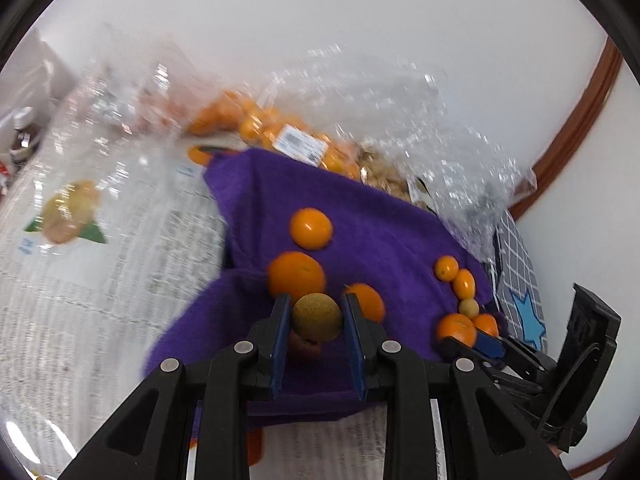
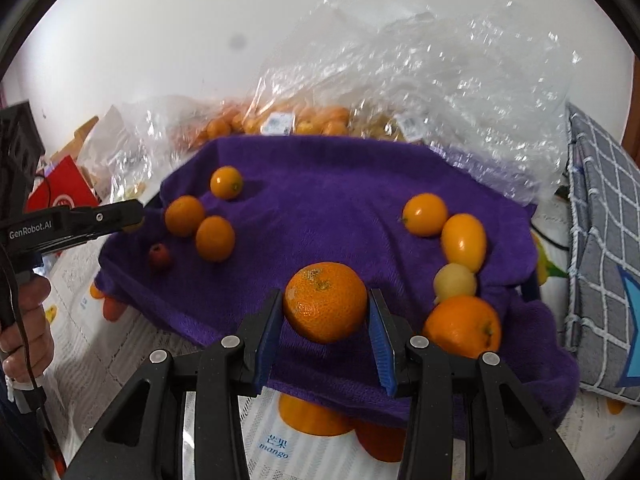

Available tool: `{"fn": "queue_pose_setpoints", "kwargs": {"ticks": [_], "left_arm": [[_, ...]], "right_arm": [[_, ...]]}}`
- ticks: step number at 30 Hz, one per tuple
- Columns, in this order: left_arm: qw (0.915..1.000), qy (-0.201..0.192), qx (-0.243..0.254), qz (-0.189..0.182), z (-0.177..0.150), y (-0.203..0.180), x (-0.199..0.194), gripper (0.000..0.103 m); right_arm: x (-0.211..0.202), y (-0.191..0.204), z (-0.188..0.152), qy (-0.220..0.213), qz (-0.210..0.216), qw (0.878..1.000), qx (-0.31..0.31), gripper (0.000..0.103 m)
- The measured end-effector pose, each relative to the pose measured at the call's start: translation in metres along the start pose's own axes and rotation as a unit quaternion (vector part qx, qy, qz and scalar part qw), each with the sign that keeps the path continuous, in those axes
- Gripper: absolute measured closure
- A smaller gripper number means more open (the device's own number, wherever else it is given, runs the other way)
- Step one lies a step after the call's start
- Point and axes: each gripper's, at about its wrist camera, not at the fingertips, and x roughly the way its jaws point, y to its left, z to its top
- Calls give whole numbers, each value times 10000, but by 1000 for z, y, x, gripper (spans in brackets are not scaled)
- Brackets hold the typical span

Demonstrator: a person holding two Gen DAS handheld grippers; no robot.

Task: Organize fruits
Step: 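Open the right tool on the towel while the left tool releases the yellow fruit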

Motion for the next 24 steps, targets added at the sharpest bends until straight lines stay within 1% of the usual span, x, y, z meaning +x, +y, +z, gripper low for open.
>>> {"fn": "queue_pose_setpoints", "kwargs": {"ticks": [7, 12, 18, 24], "left_arm": [[9986, 419, 271, -169, -2, -21, 20, 78], [9964, 757, 338, -173, -4, -24, 36, 78], [9955, 825, 428, -168, -4, -28, 38, 78], [9954, 759, 570, 102, -6, -33, 39, 78]], "right_arm": [[5, -7, 1, 151, 225, 9994, 200, 61], [3, -6, 1, 186, 217, 9994, 195, 61], [-13, -5, 1, 39, 64, 9998, 159, 57], [-34, -1, -2, -156, -83, 9998, 135, 55]]}}
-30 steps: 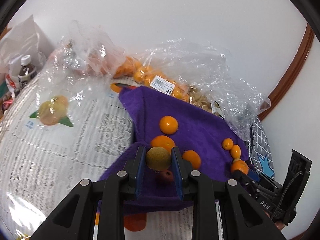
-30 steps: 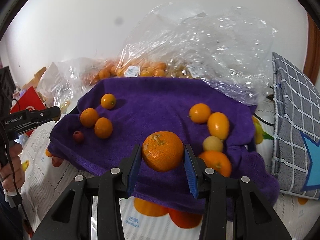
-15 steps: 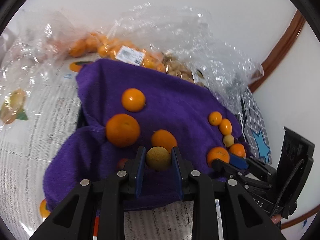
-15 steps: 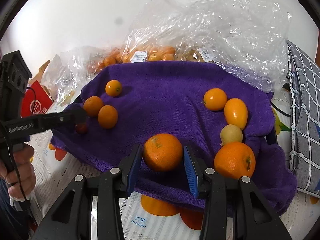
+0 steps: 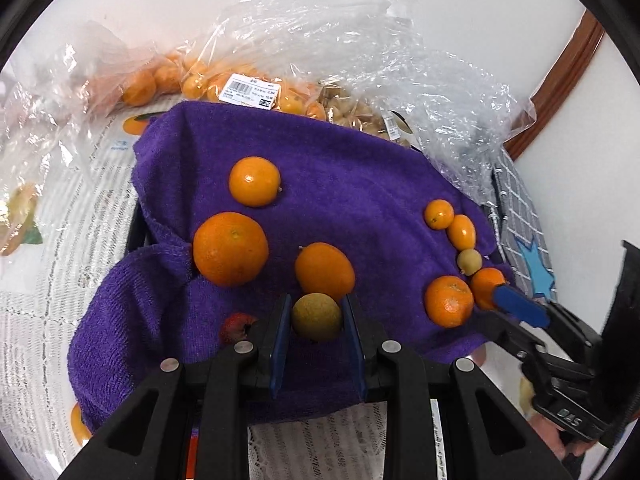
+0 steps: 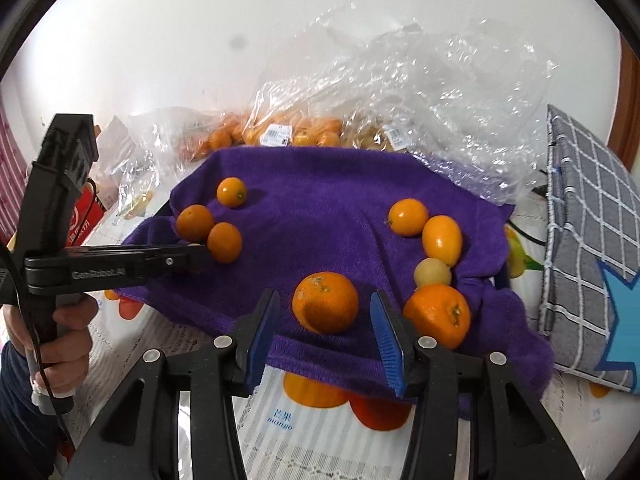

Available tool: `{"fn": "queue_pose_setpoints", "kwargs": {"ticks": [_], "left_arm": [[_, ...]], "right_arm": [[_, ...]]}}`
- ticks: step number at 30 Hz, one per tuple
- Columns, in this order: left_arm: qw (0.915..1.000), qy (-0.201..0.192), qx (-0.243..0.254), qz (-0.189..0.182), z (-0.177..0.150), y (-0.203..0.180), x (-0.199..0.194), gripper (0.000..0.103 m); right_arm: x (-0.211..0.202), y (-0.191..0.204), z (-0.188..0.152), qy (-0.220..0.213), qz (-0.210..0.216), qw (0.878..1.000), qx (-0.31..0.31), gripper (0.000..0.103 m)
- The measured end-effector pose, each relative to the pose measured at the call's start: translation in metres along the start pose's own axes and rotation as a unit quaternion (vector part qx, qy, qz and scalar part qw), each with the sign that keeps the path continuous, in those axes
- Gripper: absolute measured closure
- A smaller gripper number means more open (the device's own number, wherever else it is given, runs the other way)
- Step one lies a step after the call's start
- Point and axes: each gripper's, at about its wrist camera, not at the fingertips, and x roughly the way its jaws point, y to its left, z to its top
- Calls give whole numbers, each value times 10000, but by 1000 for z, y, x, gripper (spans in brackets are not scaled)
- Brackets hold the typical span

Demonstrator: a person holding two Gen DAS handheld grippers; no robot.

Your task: Organize fruits

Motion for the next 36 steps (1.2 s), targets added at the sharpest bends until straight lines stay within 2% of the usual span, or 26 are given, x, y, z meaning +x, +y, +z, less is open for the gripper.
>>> {"fn": "queue_pose_setpoints", "kwargs": {"ticks": [3, 7, 10, 14, 19, 26, 30, 36], "left_arm": [[9999, 8, 28, 120, -1, -2, 0, 77], [9997, -45, 47, 246, -7, -6, -12, 68], [9996, -153, 19, 232, -14, -7, -28, 62], [9987, -389, 14, 341, -26, -11, -55, 56], [9953, -823, 39, 518, -42, -24, -93, 40], [9880, -1303, 227, 796, -68, -55, -140, 31], [9876, -1369, 210, 734, -82, -67, -160, 29], [9859, -1439, 330, 783, -99, -87, -184, 20]], "right_arm": [[-9, -1, -3, -79, -100, 9999, 38, 54], [-20, -3, -6, -58, -222, 9996, 154, 54], [-34, -2, -7, -57, -472, 9987, 190, 54], [-59, -3, -9, -185, -667, 9969, 387, 54], [-88, 1, -15, -257, -830, 9945, 586, 54], [-134, 11, -29, -332, -1219, 9904, 567, 53], [-162, 10, -39, -588, -1345, 9870, 659, 24], [-201, 11, -54, -942, -1312, 9837, 794, 10]]}}
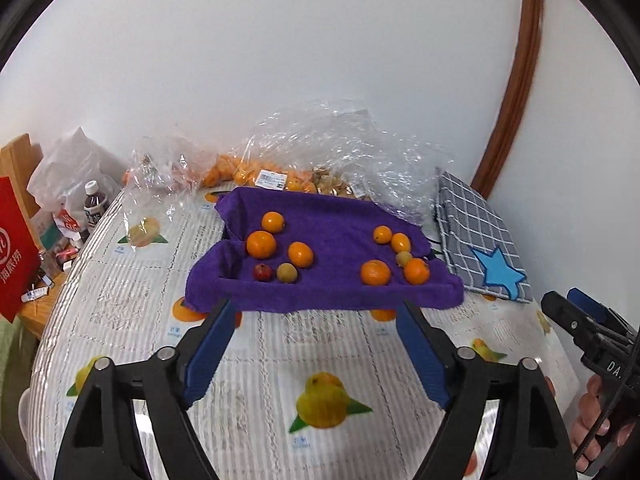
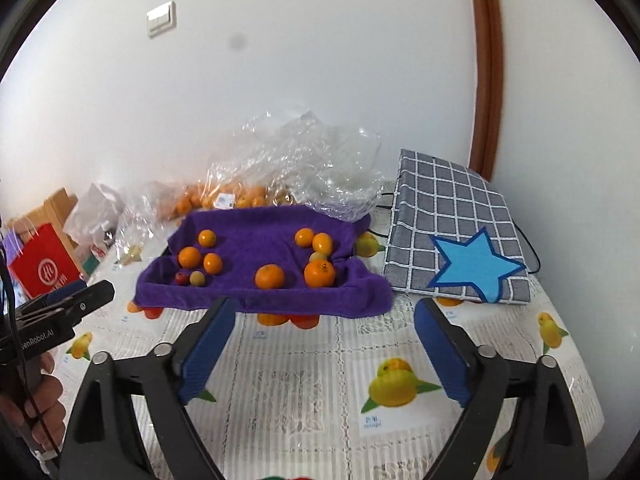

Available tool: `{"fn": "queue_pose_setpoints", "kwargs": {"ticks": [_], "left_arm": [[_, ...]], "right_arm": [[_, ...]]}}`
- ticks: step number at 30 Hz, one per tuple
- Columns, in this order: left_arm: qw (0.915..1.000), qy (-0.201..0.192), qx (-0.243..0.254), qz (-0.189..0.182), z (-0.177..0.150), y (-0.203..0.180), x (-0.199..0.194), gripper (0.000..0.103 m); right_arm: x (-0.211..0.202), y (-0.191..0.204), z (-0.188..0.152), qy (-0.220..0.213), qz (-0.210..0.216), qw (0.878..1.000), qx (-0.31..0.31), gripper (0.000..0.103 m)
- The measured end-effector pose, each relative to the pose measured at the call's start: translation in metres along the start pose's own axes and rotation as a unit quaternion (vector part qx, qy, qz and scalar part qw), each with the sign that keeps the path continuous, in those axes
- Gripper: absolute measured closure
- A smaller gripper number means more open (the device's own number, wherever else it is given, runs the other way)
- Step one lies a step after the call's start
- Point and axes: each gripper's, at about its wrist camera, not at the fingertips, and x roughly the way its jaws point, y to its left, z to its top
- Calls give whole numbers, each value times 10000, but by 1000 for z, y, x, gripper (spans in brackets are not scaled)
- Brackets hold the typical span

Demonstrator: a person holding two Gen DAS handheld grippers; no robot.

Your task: Organize fruits

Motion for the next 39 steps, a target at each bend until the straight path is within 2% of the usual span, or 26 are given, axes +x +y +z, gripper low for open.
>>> {"fn": "queue_pose_setpoints", "kwargs": {"ticks": [8, 13, 21, 39], "left_arm": [[9996, -215, 176, 67, -9, -14, -29, 17], [9990, -310, 294, 93, -10, -23, -38, 17], [9983, -344, 452, 111, -11, -35, -41, 17], [9979, -418, 481, 115, -6, -39, -45, 17]], "right_arm": [[-23, 9, -14, 18, -260, 9993, -286, 8], [-36, 8, -15, -60, -232, 9995, -215, 7], [-45, 3, -16, -105, -301, 9994, -150, 7], [-51, -4, -13, -114, -323, 9994, -91, 7]]}}
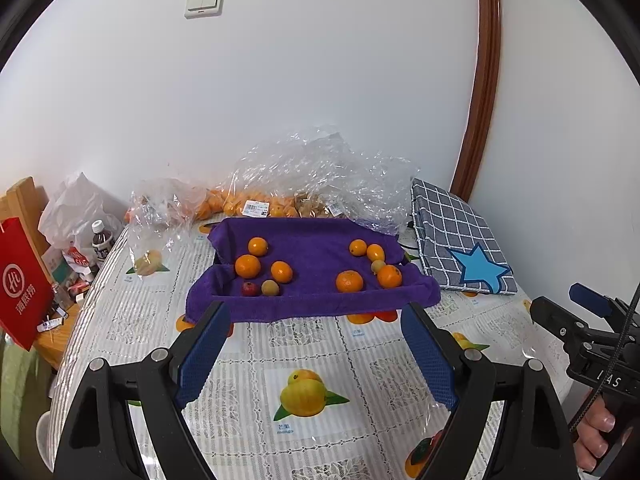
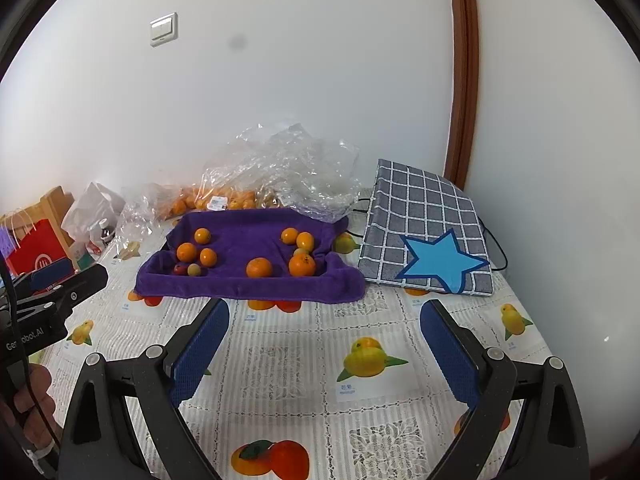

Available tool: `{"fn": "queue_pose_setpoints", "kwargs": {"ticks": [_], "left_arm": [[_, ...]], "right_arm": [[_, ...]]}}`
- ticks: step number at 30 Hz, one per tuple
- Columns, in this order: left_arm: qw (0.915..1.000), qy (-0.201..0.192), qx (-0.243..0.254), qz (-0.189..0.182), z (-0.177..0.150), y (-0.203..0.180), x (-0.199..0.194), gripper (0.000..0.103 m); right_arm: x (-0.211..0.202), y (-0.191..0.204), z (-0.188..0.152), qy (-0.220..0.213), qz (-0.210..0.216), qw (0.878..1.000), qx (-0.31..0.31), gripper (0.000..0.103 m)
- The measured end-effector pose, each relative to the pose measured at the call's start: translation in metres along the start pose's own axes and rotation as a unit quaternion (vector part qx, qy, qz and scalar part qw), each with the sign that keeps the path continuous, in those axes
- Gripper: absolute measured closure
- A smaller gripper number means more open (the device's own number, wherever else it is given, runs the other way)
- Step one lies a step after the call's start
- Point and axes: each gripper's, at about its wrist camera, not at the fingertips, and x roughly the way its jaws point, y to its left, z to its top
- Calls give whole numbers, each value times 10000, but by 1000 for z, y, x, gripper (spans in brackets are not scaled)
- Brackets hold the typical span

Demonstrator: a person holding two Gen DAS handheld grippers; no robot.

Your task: Organize fruits

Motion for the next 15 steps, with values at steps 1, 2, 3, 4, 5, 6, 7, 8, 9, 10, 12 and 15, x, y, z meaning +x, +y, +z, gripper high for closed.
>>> {"fn": "queue_pose_setpoints", "kwargs": {"ticks": [1, 2, 3, 4, 5, 6, 7, 8, 9, 10, 12, 15], "left_arm": [[10000, 4, 13, 4, 0, 0, 0, 17], [10000, 4, 25, 9, 1, -1, 1, 17], [10000, 0, 34, 13, 1, -1, 0, 17], [10000, -5, 31, 15, 1, -1, 0, 17], [10000, -4, 23, 10, 1, -1, 0, 17], [10000, 5, 6, 4, 1, 0, 1, 17], [10000, 15, -7, 1, 1, 0, 1, 17], [10000, 22, -9, 4, 1, 0, 2, 17], [10000, 27, -8, 15, 1, 0, 3, 17], [10000, 29, -10, 22, 1, 1, 3, 17], [10000, 31, -27, 19, 0, 1, 4, 17], [10000, 39, -66, 2, 0, 3, 4, 17]], "right_arm": [[0, -1, 0, 10, -3, 10000, 7, 7], [1, -1, 0, 10, 0, 10000, 15, 7], [1, -1, 0, 8, 10, 10000, 19, 7], [1, -2, 0, 10, 17, 10000, 20, 7], [2, -2, 0, 13, 19, 10000, 17, 7], [2, -1, 0, 16, 13, 10000, 12, 7], [2, -2, 0, 25, 10, 10000, 3, 7], [2, -2, -1, 29, 3, 10000, -6, 7], [3, -2, -1, 25, 7, 10000, -11, 7], [2, -2, -1, 17, 13, 10000, -13, 7], [3, -1, -1, 12, 26, 10000, -25, 8], [3, 1, -1, 17, 40, 10000, -55, 7]]}}
